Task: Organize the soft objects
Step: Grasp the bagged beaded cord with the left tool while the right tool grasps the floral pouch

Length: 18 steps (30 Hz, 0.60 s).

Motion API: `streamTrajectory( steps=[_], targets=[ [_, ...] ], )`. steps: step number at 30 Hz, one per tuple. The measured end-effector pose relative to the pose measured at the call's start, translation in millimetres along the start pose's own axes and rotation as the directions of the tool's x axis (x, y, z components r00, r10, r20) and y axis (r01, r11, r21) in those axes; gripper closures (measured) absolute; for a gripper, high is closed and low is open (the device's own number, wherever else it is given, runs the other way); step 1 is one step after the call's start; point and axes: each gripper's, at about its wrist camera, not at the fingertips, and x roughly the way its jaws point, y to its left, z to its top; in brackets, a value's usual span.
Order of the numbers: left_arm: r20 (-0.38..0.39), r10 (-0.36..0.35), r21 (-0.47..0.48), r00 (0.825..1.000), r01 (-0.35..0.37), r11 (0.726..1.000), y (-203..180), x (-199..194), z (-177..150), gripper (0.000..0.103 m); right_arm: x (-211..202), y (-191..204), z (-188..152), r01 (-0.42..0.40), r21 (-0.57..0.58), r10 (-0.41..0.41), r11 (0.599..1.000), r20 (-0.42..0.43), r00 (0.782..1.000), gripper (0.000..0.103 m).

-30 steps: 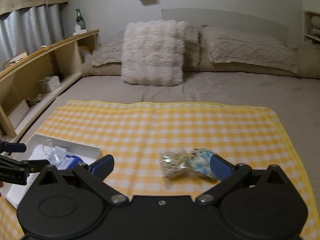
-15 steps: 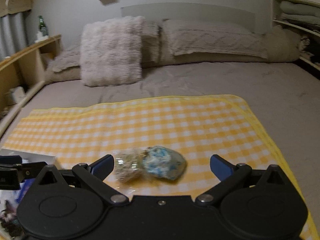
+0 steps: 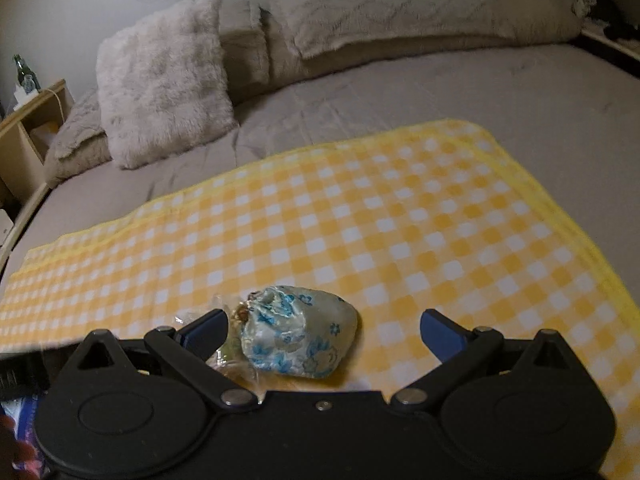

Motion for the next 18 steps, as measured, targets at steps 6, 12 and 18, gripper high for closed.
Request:
streamTrajectory(
  steps=[6,12,18],
  targets=[
    [-0.065,-0.018,-0.12,0.998,0.01,0.993,7,35,18,0.0,33,9,0,-0.04,-0.009,0.04,0.999,-0.036,0.999,0.001],
    [-0.132,-0.028,-0.17,0.991,0.005,0.985,8,70,10,0.0,57,19,-3,0.012,-0.044,-0.014,0.999,-0.051,0.999,0.018],
    [-0.155,-0.047,-0.19,0.987,0.017,0.982,-1,85,3,0.0,64,13,-11,-0.006,-0.104,-0.007,0.995,-0.126,0.992,0.047]
  ],
)
